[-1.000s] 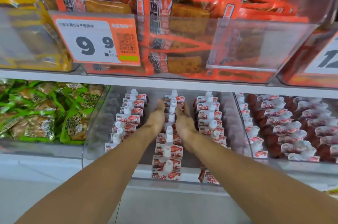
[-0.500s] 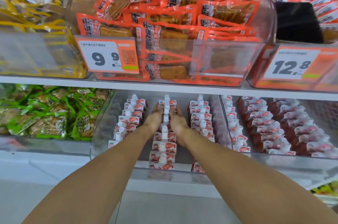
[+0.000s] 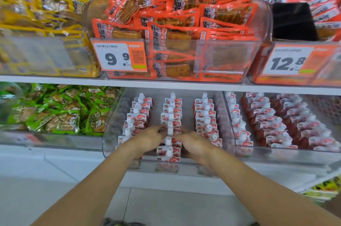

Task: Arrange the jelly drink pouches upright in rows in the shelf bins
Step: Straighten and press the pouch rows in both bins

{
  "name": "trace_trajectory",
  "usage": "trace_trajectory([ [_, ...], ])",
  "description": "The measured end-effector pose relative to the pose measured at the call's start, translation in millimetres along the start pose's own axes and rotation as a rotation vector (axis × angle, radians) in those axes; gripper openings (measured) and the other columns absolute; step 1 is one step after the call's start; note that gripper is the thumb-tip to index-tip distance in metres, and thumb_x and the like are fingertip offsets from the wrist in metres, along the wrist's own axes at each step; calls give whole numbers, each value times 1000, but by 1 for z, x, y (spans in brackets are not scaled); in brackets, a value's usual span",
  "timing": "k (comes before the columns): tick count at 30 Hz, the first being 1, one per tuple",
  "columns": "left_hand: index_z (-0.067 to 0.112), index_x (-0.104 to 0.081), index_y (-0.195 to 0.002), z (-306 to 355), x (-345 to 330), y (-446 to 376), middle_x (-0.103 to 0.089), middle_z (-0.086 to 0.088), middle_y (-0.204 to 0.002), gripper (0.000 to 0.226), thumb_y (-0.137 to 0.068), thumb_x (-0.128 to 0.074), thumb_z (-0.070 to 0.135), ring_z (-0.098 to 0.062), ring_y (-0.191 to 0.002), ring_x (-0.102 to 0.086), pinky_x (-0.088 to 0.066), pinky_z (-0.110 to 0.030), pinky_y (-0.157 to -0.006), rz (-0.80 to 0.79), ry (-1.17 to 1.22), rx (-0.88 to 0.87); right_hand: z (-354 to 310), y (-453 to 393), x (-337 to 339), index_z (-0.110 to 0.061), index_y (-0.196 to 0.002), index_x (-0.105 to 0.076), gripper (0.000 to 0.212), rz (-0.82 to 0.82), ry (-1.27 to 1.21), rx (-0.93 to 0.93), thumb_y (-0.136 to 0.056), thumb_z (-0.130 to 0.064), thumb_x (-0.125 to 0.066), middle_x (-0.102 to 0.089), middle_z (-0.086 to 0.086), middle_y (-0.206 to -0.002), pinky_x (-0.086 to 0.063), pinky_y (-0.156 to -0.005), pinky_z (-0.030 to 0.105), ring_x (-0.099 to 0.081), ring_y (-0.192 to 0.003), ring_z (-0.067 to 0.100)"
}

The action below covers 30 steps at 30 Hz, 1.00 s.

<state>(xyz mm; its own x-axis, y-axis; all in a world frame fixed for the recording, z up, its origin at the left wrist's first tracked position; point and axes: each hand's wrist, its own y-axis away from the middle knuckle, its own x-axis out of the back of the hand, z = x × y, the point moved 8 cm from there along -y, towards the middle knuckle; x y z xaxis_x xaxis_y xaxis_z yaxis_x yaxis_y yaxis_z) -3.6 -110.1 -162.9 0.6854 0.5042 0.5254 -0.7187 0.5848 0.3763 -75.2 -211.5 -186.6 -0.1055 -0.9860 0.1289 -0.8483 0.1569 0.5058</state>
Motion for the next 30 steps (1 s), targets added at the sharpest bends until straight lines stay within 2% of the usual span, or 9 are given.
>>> trace_trajectory([
  [4,4,-61,-74,-20,5,14,-59,-3,-69,39,-90,-61,39,-19,-68,-63,-55,-35,-71,-115,-222,75,-1,14,0,-21,-111,-70,31,-47,335,-20,-86,-14,-53,-74,-1,-107,-55,-94,44,-68,-102,21],
  [8,8,-58,-64,-28,1,11,-51,-1,-61,42,-82,-67,45,-18,-60,-47,-36,-27,-61,-175,-304,84,-6,18,-8,-15,-113,-70,39,-121,399,-18,-80,-9,-49,-72,7,-111,-57,-91,47,-66,-107,29],
  [12,6,-58,-62,-28,0,6,-50,-1,-60,44,-84,-66,43,-18,-58,-42,-33,-27,-60,-191,-358,79,-2,21,-8,-20,-118,-68,44,-178,387,-43,-81,-4,-50,-69,4,-119,-55,-95,39,-64,-111,22],
  [15,-1,-67,-84,-41,3,-2,-65,-6,-80,51,-78,-66,50,-20,-73,-59,-48,-28,-78,-210,-267,129,4,13,-4,-10,-115,-66,43,-165,351,-85,-74,-10,-57,-65,16,-122,-49,-101,50,-62,-97,18],
  [18,10,-62,-115,-37,20,-16,-64,-10,-118,51,-88,-50,50,-28,-107,-61,-50,-43,-96,17,-96,184,-14,11,-2,-25,-117,-63,26,-96,222,-4,-93,-18,-57,-67,-6,-115,-46,-94,32,-58,-104,11],
  [20,12,-55,-128,-24,22,-27,-58,-11,-130,46,-98,-39,43,-30,-118,-54,-45,-43,-103,154,81,187,-37,4,8,-26,-123,-52,25,116,171,144,-98,-26,-52,-61,-8,-115,-42,-90,29,-57,-109,14],
  [23,18,-57,-125,0,6,-39,-54,0,-131,38,-103,-31,33,-25,-125,-49,-36,-36,-108,154,276,121,-42,-20,15,-17,-138,-37,40,312,77,121,-102,-35,-38,-57,3,-130,-42,-99,37,-54,-117,24],
  [25,24,-58,-117,4,-1,-45,-58,-5,-133,33,-103,-30,32,-22,-122,-51,-37,-36,-108,141,320,93,-34,-36,13,-16,-142,-34,45,328,21,49,-105,-41,-28,-54,12,-139,-39,-108,42,-52,-126,31],
  [30,24,-55,-130,-5,2,-52,-53,-4,-139,40,-103,-28,38,-21,-127,-48,-34,-37,-111,101,286,98,-27,-48,14,-19,-147,-30,48,349,26,49,-106,-42,-24,-49,13,-144,-36,-106,37,-48,-131,32],
])
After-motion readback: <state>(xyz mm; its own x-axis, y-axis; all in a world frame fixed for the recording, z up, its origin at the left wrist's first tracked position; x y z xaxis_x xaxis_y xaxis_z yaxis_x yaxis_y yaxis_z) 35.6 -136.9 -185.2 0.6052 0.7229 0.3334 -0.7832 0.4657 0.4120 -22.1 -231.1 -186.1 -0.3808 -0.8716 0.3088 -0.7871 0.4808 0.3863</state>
